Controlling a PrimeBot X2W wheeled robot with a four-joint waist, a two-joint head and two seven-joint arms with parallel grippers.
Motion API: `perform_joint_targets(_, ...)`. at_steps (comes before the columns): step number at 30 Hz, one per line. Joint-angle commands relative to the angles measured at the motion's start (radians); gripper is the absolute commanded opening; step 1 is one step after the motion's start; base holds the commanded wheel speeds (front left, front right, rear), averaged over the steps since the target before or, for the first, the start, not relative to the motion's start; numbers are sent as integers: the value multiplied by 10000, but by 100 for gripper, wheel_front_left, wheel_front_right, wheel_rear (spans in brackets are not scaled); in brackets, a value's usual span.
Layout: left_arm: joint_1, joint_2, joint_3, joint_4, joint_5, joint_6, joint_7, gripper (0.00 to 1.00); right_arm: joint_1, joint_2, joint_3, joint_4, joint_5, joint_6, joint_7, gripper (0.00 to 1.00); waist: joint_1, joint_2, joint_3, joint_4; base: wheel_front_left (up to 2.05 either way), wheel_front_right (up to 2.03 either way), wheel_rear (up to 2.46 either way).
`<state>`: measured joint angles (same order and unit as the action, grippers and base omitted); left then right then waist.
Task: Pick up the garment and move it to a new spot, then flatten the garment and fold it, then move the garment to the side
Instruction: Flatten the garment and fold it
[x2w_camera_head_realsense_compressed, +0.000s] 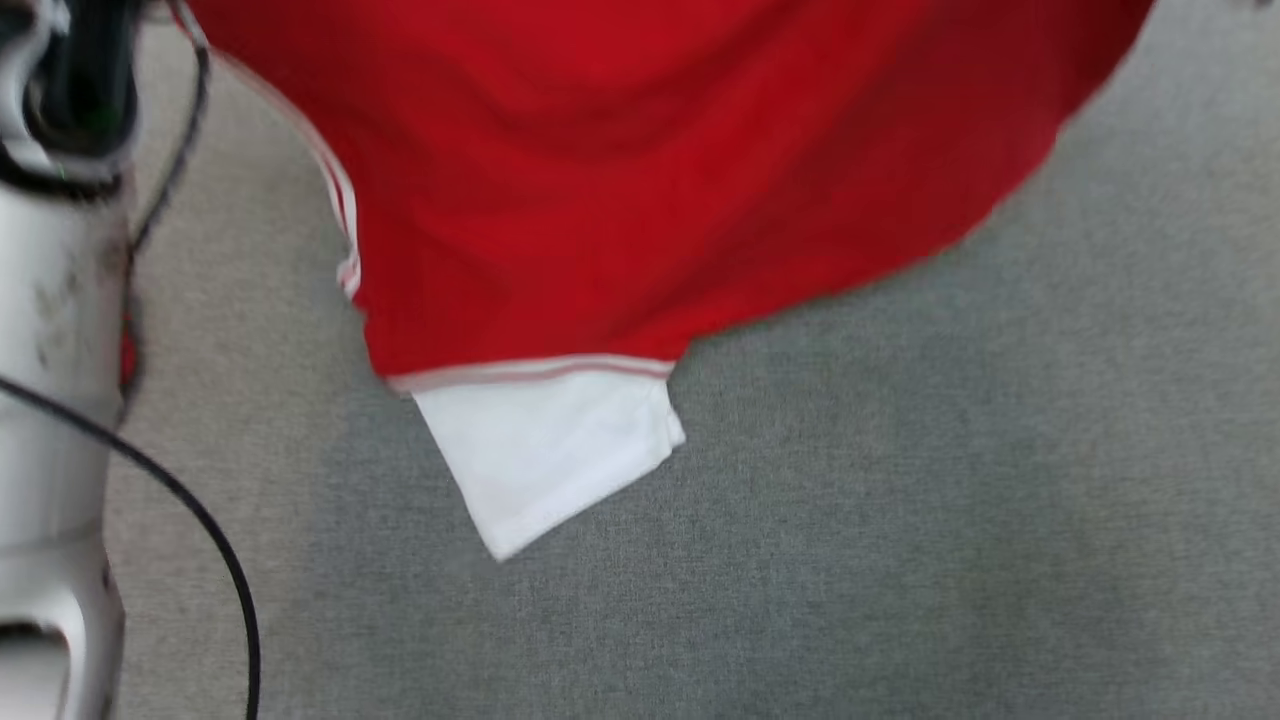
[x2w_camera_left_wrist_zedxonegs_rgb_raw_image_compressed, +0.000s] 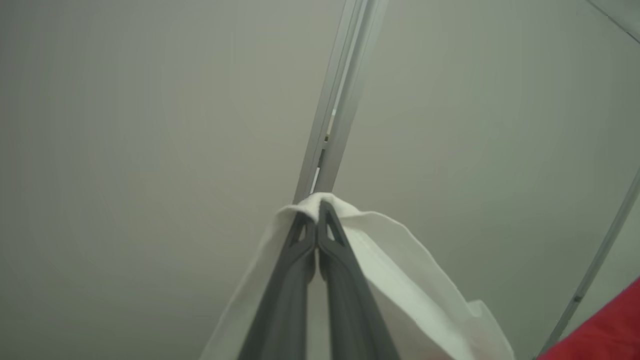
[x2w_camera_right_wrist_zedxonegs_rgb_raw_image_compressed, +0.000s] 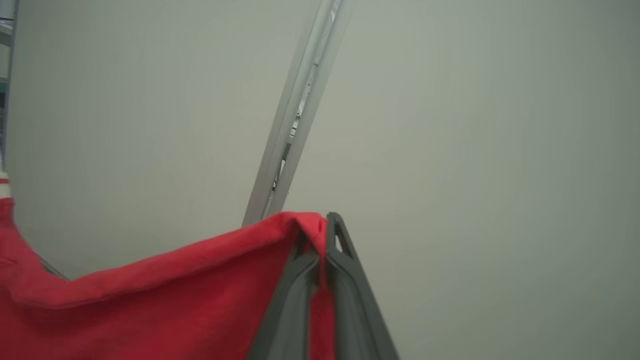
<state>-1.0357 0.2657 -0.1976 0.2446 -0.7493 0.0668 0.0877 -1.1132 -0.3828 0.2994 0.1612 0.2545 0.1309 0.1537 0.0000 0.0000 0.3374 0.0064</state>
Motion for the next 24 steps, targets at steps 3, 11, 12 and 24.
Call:
perform_joint_targets(3,-1949,-250,103,1440,312,-340,-980,0,-2007,141,564,1532,-345,-3,-1099,0,0,0,1650,-36,0,0,0)
perform_joint_targets(11,-5200,-870,582,3348,1305,-1024,-3512,0,-5215,1100,-146,4682,-2014,-3,-4093,0,0,0,2232,187,0,0,0)
perform_joint_targets(12,-5370,-935,869,3045,1525,-1121,-3535,0,-5332,1184,-368,4823,-2185,-3,-4155,0,0,0,2288,228,0,0,0)
perform_joint_targets(24,-3524,-1812,1222,4150,2576,-1916,-3526,0,-3260,1263,-299,5221,-2697,-3,-4193,0,0,0,2659,470,0,0,0)
